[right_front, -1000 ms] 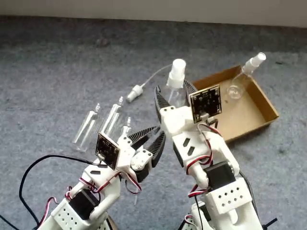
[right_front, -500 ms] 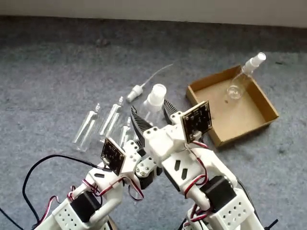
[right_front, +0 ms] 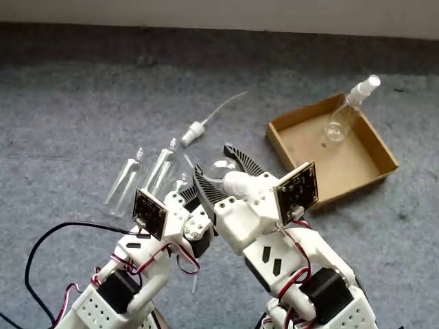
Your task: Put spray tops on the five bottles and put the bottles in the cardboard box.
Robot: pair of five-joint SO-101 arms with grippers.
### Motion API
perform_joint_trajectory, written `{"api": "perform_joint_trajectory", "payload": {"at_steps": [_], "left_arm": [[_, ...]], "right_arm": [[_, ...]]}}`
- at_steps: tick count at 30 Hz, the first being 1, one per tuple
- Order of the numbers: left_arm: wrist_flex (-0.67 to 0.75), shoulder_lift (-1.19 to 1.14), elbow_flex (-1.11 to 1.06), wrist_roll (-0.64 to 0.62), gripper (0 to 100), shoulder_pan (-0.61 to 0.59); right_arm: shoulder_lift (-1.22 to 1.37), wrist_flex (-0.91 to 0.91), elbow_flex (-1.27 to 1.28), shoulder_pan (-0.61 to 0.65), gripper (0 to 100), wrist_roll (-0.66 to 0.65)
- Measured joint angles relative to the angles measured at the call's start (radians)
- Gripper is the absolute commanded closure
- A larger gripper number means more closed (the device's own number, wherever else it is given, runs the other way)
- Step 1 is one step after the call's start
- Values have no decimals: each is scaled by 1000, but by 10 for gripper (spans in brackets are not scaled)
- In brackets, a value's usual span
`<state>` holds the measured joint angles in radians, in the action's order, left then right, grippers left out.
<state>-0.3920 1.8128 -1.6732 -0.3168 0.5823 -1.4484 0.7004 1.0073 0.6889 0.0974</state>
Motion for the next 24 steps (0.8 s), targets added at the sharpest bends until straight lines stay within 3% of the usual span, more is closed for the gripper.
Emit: {"api": "perform_joint_trajectory", "payload": {"at_steps": [5, 12, 24], "left_arm": [[0, 0, 0, 3, 973, -2], [0, 0, 0, 5, 973, -11], [0, 0, 0, 5, 973, -20]], "right_arm": [[11, 2, 0, -195, 885, -8], [112, -143, 0, -442, 885, -157], [730, -465, 2, -618, 885, -170]]}}
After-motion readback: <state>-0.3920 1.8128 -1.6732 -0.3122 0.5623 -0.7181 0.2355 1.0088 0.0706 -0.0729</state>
